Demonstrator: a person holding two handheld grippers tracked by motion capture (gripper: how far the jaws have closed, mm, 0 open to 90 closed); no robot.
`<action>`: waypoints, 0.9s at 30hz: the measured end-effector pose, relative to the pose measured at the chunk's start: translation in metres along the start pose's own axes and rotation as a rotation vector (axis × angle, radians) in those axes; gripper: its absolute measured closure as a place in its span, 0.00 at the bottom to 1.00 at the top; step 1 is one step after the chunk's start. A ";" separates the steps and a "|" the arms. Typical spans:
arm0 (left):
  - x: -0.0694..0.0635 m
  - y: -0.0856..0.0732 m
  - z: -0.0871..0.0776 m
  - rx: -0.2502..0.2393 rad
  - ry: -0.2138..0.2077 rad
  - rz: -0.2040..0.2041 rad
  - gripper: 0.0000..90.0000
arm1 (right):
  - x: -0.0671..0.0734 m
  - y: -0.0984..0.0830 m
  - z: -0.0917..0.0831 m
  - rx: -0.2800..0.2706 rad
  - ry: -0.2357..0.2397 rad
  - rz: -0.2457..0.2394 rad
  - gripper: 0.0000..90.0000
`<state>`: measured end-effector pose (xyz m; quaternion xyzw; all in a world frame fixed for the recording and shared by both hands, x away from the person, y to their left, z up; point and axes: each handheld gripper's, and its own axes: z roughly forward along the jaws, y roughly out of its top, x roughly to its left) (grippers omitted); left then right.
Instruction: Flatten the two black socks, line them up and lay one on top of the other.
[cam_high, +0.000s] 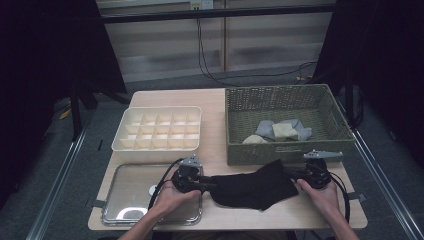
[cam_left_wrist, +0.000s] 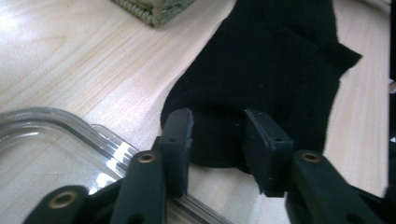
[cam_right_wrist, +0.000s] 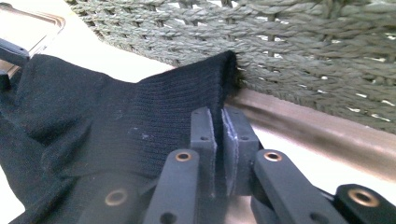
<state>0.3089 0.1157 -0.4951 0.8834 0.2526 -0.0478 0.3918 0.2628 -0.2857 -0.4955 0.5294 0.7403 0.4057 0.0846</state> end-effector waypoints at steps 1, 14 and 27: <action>-0.002 0.000 0.002 0.000 0.002 0.008 0.67 | 0.000 0.000 0.000 -0.002 0.002 0.000 0.94; -0.004 0.002 0.005 0.010 -0.022 0.036 0.96 | 0.001 0.000 -0.001 -0.001 0.007 0.001 0.94; -0.011 0.007 -0.024 -0.108 -0.065 0.054 0.96 | 0.005 0.001 -0.021 -0.065 0.042 0.030 0.95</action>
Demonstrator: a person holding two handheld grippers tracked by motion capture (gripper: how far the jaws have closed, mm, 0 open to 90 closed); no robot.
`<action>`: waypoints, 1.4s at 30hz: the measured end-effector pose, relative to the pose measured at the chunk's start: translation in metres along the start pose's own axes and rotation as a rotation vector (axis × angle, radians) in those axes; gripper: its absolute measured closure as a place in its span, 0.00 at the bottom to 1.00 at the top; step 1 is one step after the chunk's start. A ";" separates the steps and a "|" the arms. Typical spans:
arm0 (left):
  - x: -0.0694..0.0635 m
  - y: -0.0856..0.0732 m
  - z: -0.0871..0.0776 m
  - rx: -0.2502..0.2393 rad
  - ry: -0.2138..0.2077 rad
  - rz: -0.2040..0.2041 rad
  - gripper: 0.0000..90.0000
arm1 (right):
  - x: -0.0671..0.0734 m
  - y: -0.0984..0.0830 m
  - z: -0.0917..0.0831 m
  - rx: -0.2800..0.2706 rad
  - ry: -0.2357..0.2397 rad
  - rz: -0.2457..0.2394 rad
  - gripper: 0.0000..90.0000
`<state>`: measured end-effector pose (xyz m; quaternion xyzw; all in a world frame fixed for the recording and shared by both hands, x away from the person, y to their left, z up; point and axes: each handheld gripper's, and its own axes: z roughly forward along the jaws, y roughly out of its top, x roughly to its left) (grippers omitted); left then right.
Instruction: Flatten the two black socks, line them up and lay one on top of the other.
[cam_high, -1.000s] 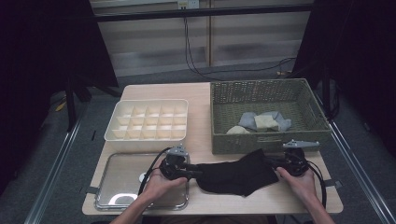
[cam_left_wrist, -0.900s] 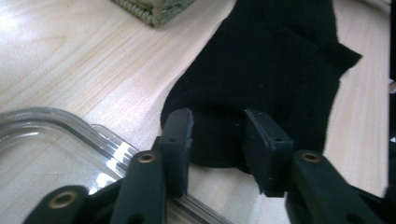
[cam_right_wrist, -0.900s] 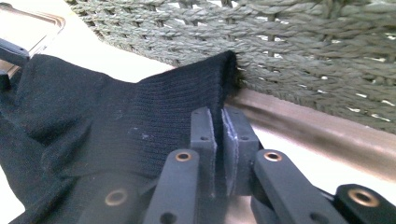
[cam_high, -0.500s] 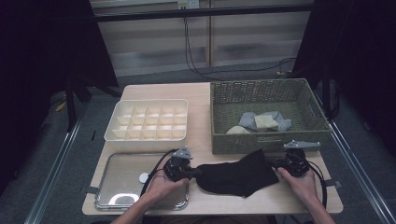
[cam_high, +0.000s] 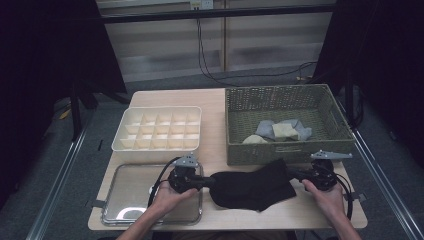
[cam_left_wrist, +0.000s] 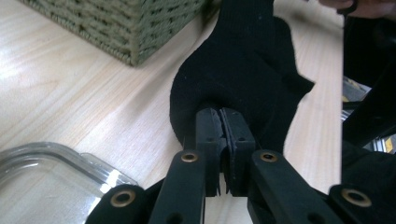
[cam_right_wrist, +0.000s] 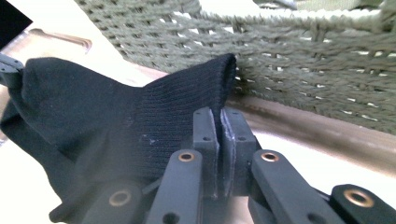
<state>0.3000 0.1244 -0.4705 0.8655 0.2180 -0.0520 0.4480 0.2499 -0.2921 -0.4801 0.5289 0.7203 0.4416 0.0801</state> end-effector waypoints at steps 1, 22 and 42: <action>-0.001 0.000 0.000 0.003 0.004 0.002 0.96 | 0.000 0.001 -0.002 -0.006 0.004 -0.003 0.95; 0.004 0.005 0.006 0.002 0.013 0.007 0.98 | 0.000 0.000 -0.005 0.000 0.007 0.017 0.95; -0.010 -0.002 -0.002 0.040 -0.007 0.044 0.98 | 0.015 -0.023 -0.023 0.041 0.032 0.048 0.95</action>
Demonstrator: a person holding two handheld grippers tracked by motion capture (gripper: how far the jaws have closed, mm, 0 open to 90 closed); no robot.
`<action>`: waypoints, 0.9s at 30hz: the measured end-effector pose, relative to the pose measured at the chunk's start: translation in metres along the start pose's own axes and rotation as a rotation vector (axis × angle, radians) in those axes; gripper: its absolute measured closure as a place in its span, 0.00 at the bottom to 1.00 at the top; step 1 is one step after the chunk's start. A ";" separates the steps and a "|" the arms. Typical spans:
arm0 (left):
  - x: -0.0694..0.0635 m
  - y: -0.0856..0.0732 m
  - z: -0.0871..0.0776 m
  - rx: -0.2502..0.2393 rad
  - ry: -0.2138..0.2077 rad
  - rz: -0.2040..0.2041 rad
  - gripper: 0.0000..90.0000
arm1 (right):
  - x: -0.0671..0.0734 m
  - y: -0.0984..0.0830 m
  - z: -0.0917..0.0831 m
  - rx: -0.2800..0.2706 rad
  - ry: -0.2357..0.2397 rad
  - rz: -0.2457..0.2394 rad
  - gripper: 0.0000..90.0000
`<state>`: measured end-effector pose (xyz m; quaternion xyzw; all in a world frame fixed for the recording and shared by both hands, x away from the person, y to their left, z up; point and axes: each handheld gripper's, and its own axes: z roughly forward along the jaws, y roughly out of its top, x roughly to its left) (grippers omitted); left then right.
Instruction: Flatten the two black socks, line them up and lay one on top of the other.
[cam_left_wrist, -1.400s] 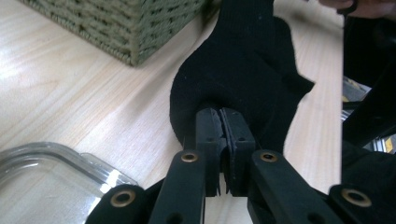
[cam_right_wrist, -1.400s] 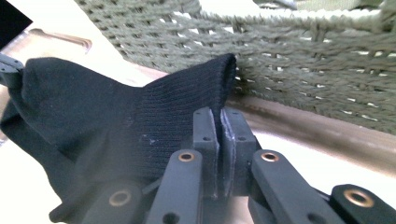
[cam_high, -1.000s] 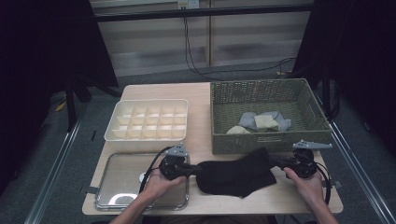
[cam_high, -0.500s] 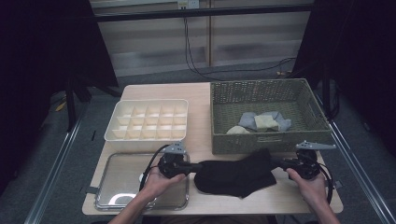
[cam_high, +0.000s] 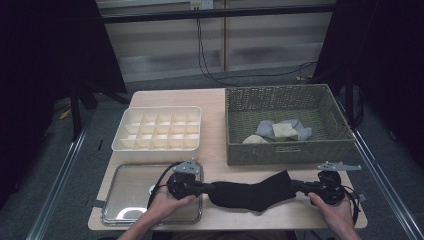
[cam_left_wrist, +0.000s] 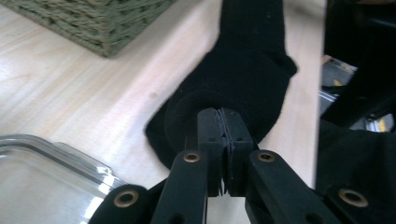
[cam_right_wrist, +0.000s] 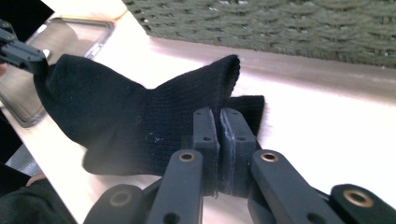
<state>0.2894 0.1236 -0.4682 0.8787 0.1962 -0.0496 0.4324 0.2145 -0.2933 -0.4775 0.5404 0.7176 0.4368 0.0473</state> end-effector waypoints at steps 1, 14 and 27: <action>0.001 0.001 0.002 0.001 0.008 0.001 0.98 | -0.002 0.000 0.002 0.007 -0.005 -0.004 0.95; 0.002 0.003 0.009 0.002 0.005 0.005 0.83 | -0.007 -0.003 0.017 0.076 -0.061 -0.042 0.94; 0.006 -0.010 0.030 0.070 -0.017 0.005 0.80 | -0.012 -0.001 0.019 0.080 -0.102 -0.047 0.86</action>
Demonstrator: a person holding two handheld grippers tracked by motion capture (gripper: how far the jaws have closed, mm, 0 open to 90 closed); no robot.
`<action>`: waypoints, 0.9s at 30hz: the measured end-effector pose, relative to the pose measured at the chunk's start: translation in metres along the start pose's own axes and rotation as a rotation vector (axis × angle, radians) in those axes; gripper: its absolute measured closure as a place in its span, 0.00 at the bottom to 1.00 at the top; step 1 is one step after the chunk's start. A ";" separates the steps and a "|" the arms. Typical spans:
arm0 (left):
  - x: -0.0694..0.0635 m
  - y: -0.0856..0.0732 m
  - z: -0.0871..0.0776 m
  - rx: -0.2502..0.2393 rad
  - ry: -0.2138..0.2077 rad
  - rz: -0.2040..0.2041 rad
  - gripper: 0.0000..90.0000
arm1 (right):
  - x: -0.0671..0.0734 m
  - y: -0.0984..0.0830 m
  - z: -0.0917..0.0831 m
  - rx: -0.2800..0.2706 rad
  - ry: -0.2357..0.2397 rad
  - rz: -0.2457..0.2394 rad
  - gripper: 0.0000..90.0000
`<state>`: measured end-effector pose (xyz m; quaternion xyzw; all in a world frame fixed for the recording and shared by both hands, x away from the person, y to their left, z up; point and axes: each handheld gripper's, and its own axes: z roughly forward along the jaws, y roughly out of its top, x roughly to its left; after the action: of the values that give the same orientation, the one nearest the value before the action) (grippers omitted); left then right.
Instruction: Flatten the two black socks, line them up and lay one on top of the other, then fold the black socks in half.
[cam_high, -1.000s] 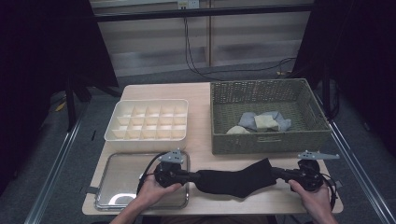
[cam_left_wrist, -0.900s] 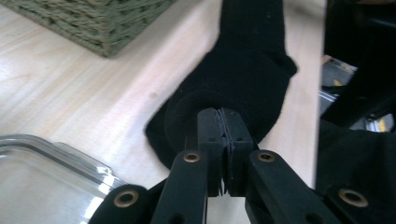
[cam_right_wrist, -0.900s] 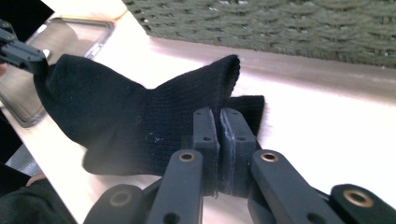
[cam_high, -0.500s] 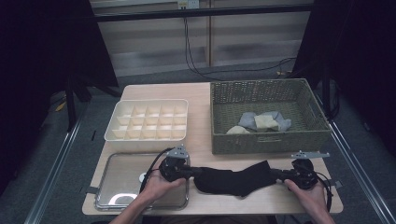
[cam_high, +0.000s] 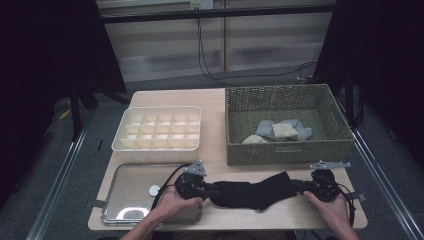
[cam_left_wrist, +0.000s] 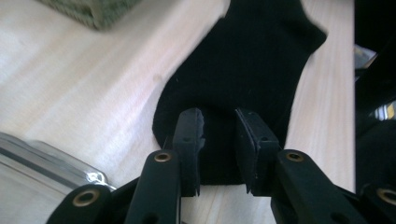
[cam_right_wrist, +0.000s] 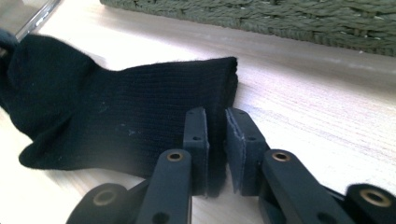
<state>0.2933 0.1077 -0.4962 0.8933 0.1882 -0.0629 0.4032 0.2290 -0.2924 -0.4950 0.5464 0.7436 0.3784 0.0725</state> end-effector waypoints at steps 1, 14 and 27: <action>0.000 0.000 -0.001 0.007 -0.003 -0.008 0.80 | -0.001 0.000 0.000 -0.001 0.002 0.007 0.86; -0.005 -0.001 -0.002 0.017 0.009 -0.004 0.79 | 0.001 0.012 0.008 -0.011 0.031 -0.004 0.52; -0.005 -0.001 -0.001 0.014 0.008 -0.001 0.78 | 0.006 0.008 0.015 -0.002 -0.018 -0.052 0.72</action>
<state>0.2883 0.1081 -0.4949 0.8962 0.1898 -0.0609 0.3964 0.2402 -0.2788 -0.4986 0.5305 0.7565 0.3720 0.0895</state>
